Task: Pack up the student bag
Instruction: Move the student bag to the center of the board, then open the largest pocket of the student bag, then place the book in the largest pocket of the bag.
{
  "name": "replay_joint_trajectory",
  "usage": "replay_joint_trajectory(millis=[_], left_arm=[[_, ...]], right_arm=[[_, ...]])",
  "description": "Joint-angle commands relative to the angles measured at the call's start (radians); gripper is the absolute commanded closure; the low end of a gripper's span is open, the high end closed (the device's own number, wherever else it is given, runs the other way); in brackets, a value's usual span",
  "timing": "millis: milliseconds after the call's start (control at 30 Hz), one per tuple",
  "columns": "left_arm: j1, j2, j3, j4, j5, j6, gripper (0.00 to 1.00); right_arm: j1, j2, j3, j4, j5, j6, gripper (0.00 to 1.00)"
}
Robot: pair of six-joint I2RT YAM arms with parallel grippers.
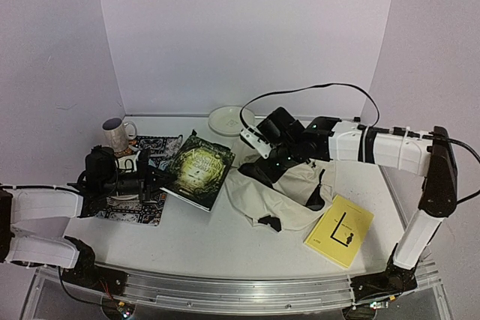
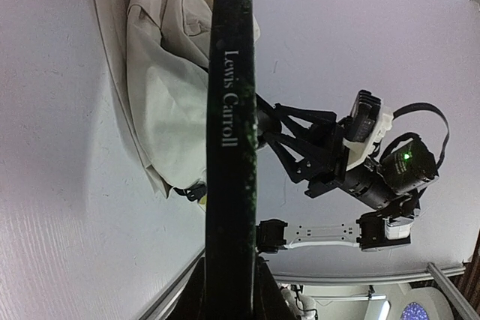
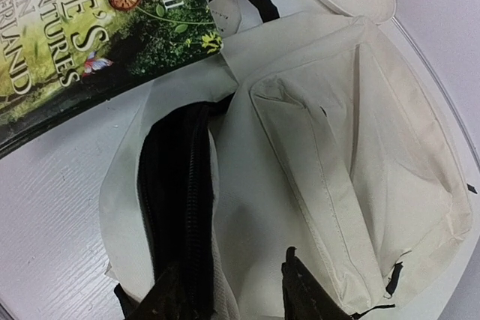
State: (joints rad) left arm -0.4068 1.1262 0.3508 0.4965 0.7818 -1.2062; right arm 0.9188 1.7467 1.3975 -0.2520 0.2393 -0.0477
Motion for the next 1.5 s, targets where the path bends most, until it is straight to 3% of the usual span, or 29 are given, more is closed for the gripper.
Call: replay_joint_trajectory(millis=[0,167,467,833,1467], left_arm=[[-0.023,-0.040,0.023,0.090,0.054,-0.014,1.00],[-0.071,-0.031,0.043,0.088,0.037,-0.026,1.00],[-0.172,0.035,0.100,0.088,0.010,-0.020,1.00],[-0.272,0.178,0.257,0.091,-0.042,-0.002,1.00],[-0.328,0.520,0.494,0.132,-0.200,-0.097,1.00]], right_arm=[[-0.005,0.033,0.011,-0.075,0.028,0.020,0.71],[-0.004,-0.001,0.094,-0.096,0.219,0.035,1.00],[-0.003,-0.060,0.208,-0.048,0.367,0.023,1.00],[0.004,-0.130,0.186,0.082,0.270,-0.027,1.00],[0.013,-0.143,0.144,0.163,0.164,-0.061,1.00]])
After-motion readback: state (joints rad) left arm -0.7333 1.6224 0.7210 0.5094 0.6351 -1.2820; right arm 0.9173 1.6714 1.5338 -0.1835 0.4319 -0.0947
